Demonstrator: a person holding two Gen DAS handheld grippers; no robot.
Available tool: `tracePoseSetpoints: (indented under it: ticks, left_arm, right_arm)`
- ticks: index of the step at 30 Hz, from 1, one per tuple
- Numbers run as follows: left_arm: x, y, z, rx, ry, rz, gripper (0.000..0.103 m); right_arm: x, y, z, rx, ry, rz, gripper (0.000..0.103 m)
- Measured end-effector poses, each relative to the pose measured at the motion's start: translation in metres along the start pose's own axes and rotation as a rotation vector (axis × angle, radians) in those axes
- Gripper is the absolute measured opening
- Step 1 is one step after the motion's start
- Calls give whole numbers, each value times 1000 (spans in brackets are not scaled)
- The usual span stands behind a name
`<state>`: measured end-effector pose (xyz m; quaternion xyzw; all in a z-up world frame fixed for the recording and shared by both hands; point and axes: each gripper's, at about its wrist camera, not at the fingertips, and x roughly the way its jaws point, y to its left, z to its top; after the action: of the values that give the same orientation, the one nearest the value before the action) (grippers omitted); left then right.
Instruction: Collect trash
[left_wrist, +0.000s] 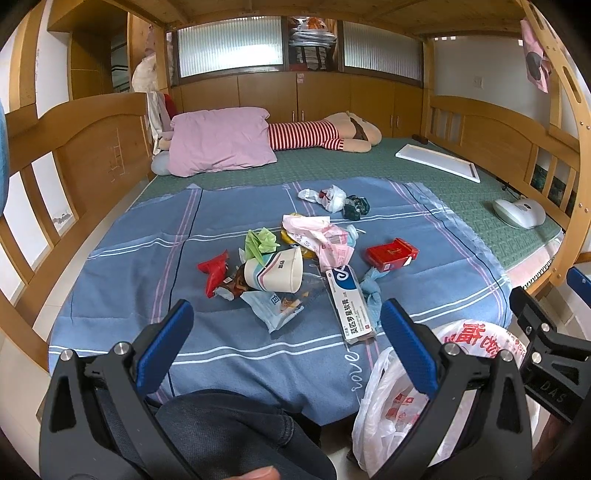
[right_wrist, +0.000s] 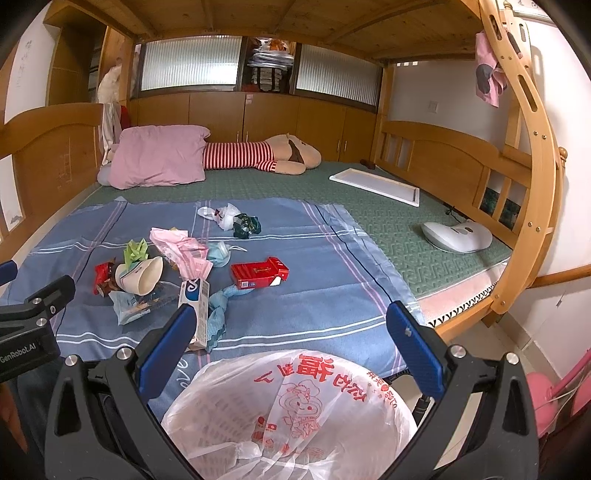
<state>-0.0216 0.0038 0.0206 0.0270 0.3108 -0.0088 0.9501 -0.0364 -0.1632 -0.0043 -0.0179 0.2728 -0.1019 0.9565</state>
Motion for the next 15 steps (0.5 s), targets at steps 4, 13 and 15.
tracePoseSetpoints:
  ticks: [4, 13, 15]
  left_arm:
    - [1, -2, -1, 0, 3, 1, 100]
    - [2, -3, -2, 0, 5, 1, 100]
    - [2, -3, -2, -1, 5, 0, 100]
  right_arm:
    - [2, -1, -1, 2, 6, 0, 101]
    - [3, -1, -2, 2, 8, 0, 101]
    - [3, -2, -3, 3, 9, 0, 101]
